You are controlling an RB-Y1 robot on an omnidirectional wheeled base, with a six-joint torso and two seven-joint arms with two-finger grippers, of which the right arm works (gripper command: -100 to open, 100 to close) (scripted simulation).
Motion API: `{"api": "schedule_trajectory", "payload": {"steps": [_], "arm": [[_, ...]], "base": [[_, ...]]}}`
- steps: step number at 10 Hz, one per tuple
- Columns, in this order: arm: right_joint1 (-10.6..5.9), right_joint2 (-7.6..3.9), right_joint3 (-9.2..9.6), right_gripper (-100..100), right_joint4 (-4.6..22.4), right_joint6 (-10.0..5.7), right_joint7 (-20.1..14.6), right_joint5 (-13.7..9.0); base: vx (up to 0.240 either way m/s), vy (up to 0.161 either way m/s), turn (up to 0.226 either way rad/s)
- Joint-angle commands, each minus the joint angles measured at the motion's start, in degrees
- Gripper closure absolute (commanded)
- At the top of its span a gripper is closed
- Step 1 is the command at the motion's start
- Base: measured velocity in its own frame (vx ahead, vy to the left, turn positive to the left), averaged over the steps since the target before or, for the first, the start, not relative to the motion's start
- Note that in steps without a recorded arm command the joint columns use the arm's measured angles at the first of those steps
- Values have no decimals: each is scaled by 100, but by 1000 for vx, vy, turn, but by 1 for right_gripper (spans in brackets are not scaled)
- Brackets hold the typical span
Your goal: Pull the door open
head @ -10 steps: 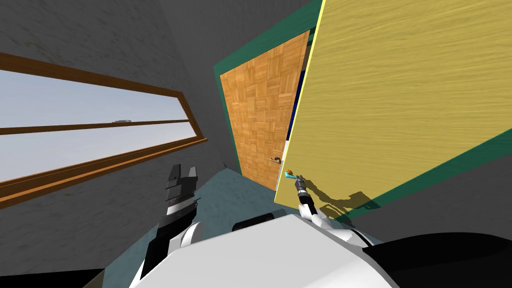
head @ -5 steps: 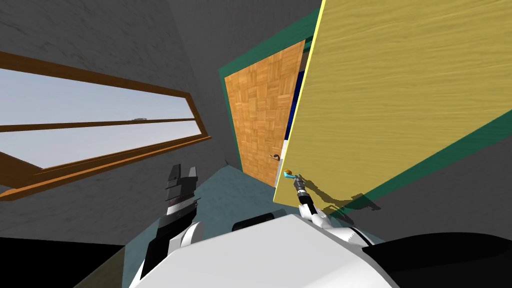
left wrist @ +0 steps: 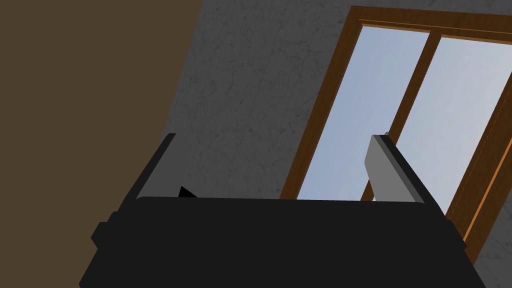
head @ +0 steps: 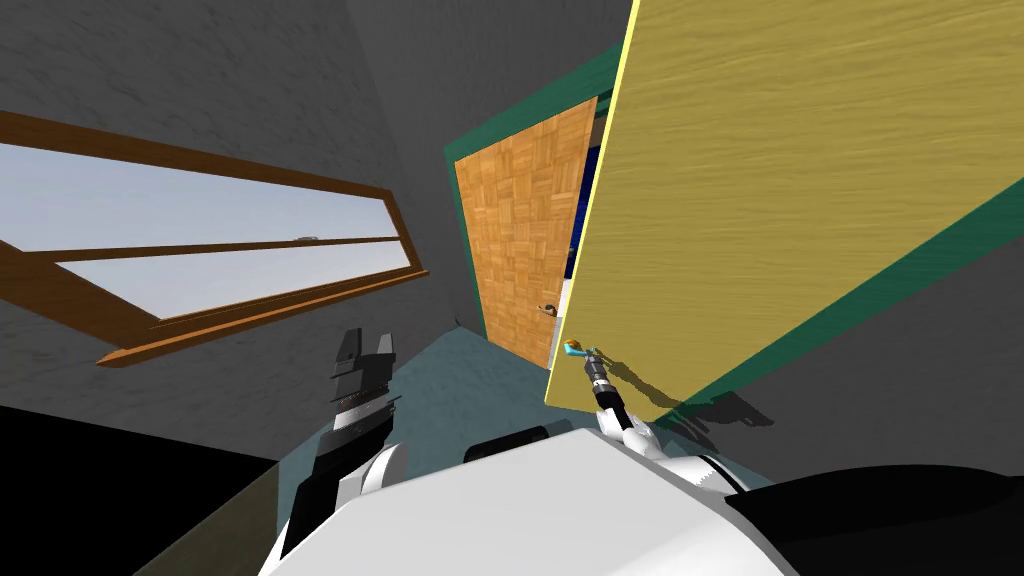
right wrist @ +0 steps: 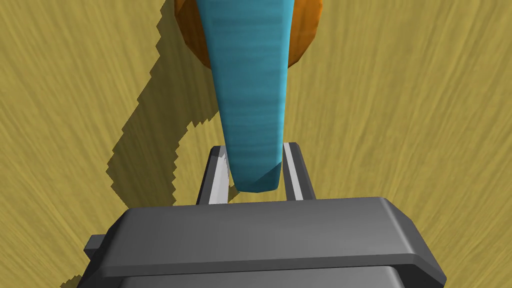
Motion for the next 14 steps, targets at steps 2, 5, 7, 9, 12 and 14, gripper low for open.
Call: {"api": "schedule_trajectory", "payload": {"steps": [2, 5, 7, 9, 12, 14], "arm": [[25, 52, 214, 100, -168, 35, -107, 134], [138, -55, 263, 100, -202, 3, -210, 168], [187, -94, 357, 100, -230, -63, -303, 224], [258, -150, 495, 100, -272, -161, -440, 306], [365, -236, 703, 100, -335, -307, -645, 429], [527, -343, 708, 100, -419, -342, -711, 432]], "base": [[-191, -24, 53], [-125, -7, 42], [-198, -15, 91], [-217, -46, 109], [-225, -44, 111], [-137, -27, 85]]}}
